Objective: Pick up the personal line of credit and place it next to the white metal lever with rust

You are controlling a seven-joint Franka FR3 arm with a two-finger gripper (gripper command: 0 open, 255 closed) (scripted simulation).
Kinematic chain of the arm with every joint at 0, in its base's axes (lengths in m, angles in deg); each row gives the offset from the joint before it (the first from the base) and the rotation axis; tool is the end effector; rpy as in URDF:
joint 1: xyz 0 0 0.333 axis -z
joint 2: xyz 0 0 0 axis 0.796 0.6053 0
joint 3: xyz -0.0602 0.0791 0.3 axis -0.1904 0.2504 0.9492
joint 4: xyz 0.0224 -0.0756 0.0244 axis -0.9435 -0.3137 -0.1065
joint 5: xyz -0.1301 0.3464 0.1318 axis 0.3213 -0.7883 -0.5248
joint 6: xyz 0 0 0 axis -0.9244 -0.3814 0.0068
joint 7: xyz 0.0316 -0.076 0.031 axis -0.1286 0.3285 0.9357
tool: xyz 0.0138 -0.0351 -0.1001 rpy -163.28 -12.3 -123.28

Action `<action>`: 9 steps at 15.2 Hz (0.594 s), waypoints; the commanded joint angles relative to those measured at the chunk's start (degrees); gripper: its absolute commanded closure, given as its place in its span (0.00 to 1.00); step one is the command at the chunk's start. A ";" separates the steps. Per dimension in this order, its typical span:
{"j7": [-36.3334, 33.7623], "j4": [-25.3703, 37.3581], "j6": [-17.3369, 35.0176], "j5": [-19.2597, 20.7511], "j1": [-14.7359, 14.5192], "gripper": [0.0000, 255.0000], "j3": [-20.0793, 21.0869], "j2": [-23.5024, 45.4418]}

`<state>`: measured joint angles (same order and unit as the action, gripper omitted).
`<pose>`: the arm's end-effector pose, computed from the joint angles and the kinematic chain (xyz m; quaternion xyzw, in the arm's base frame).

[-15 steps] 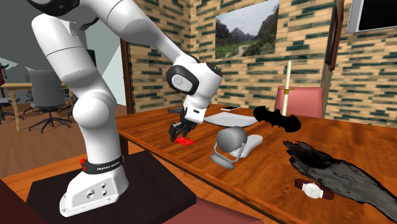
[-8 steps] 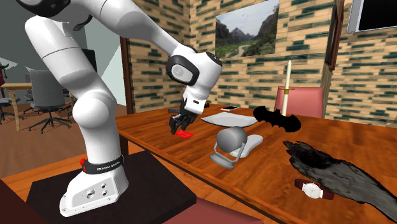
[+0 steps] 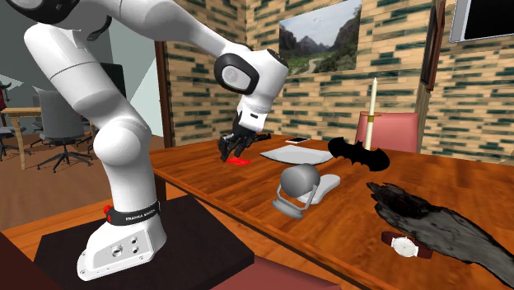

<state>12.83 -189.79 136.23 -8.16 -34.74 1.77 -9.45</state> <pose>0.2913 -0.1761 0.3894 -0.7383 0.6103 0.2192 0.1854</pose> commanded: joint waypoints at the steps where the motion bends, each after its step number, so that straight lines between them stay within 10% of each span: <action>1: -0.67 0.90 -1.65 0.19 0.12 1.00 0.12 -0.86; 9: -5.55 3.10 -2.82 -3.32 -2.41 1.00 3.63 -1.59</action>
<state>8.36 -186.85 133.13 -10.50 -36.49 4.54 -11.06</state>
